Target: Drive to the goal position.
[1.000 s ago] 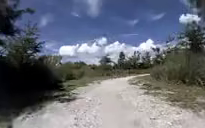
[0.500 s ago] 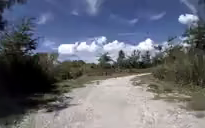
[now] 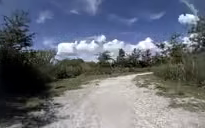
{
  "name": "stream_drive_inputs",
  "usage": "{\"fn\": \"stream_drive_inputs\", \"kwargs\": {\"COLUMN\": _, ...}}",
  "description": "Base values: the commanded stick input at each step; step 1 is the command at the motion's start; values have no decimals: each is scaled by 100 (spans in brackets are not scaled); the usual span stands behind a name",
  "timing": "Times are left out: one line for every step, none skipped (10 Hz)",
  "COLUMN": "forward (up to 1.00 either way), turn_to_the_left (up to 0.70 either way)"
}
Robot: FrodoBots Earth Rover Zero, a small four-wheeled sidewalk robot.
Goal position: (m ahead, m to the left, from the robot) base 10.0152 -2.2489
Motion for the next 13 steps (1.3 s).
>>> {"fn": "stream_drive_inputs", "kwargs": {"forward": 85, "turn_to_the_left": 0}}
{"fn": "stream_drive_inputs", "kwargs": {"forward": 85, "turn_to_the_left": 0}}
{"fn": "stream_drive_inputs", "kwargs": {"forward": 85, "turn_to_the_left": 0}}
{"fn": "stream_drive_inputs", "kwargs": {"forward": 85, "turn_to_the_left": 0}}
{"fn": "stream_drive_inputs", "kwargs": {"forward": 85, "turn_to_the_left": 0}}
{"fn": "stream_drive_inputs", "kwargs": {"forward": 85, "turn_to_the_left": 0}}
{"fn": "stream_drive_inputs", "kwargs": {"forward": 85, "turn_to_the_left": 0}}
{"fn": "stream_drive_inputs", "kwargs": {"forward": 85, "turn_to_the_left": 0}}
{"fn": "stream_drive_inputs", "kwargs": {"forward": 85, "turn_to_the_left": 0}}
{"fn": "stream_drive_inputs", "kwargs": {"forward": 85, "turn_to_the_left": 0}}
{"fn": "stream_drive_inputs", "kwargs": {"forward": 85, "turn_to_the_left": 0}}
{"fn": "stream_drive_inputs", "kwargs": {"forward": 85, "turn_to_the_left": 0}}
{"fn": "stream_drive_inputs", "kwargs": {"forward": 85, "turn_to_the_left": 0}}
